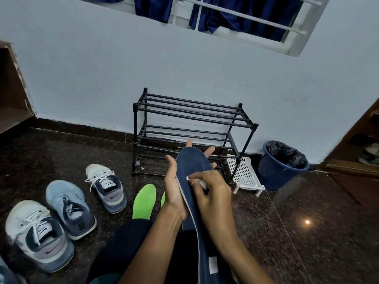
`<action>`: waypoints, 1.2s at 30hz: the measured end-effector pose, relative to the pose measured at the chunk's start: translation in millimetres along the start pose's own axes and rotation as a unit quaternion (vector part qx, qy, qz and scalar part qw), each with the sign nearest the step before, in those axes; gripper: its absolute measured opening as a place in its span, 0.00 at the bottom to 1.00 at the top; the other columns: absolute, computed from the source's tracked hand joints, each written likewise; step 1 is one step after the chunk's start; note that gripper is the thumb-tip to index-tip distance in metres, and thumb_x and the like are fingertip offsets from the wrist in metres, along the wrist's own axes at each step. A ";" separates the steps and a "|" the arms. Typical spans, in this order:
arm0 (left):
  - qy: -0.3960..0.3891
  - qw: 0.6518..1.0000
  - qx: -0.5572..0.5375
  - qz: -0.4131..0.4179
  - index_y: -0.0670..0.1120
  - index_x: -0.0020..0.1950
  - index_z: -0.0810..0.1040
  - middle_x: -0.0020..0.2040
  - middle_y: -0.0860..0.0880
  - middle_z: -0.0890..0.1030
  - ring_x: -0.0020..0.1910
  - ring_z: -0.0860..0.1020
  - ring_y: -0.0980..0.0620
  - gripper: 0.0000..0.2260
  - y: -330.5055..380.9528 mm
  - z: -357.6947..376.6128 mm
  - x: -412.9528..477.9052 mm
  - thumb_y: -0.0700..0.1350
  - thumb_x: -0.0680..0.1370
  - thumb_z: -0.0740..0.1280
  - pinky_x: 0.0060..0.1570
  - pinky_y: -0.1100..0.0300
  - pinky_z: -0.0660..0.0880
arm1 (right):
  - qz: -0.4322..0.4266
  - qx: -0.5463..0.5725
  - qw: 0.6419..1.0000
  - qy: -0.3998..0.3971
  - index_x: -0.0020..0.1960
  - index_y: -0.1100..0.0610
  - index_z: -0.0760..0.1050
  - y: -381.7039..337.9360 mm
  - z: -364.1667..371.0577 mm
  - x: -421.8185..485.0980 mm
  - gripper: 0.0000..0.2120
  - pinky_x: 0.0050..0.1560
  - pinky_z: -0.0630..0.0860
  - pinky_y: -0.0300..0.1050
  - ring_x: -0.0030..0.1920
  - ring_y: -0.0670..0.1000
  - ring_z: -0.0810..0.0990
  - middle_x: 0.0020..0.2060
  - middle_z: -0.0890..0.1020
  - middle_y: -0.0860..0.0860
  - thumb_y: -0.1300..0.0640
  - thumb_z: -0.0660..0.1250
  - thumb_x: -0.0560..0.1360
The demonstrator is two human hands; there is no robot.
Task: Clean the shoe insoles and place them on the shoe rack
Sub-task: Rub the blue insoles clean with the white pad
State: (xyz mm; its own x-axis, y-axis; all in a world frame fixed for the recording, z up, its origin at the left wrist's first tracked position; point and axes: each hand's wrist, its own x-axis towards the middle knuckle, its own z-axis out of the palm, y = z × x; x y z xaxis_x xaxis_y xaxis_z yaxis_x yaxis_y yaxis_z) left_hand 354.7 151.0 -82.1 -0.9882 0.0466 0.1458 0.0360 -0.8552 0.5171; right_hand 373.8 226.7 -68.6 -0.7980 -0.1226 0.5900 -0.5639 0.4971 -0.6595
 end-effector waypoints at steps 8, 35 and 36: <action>0.004 1.000 -0.014 -0.008 0.53 0.74 0.65 0.66 0.41 0.75 0.56 0.80 0.45 0.31 -0.1 6.8 -1.1 0.65 0.76 0.47 0.52 0.53 0.79 | 0.033 0.000 0.999 0.010 0.42 0.61 0.80 5.9 -5.7 13.8 0.07 0.44 0.65 0.22 0.41 0.41 0.74 0.38 0.76 0.50 0.70 0.67 0.71; 0.056 0.998 0.011 -0.003 0.53 0.72 0.68 0.65 0.42 0.77 0.50 0.80 0.45 0.29 1.7 6.2 -1.2 0.64 0.77 0.46 0.51 0.53 0.79 | 0.007 -0.043 0.999 0.017 0.44 0.60 0.80 11.7 -3.8 4.5 0.07 0.45 0.65 0.25 0.42 0.49 0.75 0.37 0.73 0.47 0.69 0.67 0.71; 0.059 0.998 0.011 -0.010 0.53 0.72 0.68 0.65 0.42 0.77 0.54 0.79 0.44 0.29 1.3 6.4 -1.4 0.65 0.77 0.47 0.53 0.52 0.78 | 0.009 -0.048 0.999 0.021 0.44 0.60 0.80 13.3 -4.3 7.1 0.07 0.45 0.65 0.25 0.42 0.50 0.74 0.37 0.72 0.46 0.69 0.67 0.71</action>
State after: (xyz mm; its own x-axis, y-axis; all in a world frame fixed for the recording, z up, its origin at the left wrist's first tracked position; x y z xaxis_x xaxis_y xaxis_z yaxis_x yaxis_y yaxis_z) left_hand 357.1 153.1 -76.2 -0.9994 0.0020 0.0355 0.0174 -0.8433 0.5371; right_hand 361.6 236.1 -71.2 -0.7970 -0.0788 0.5988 -0.5255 0.5792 -0.6232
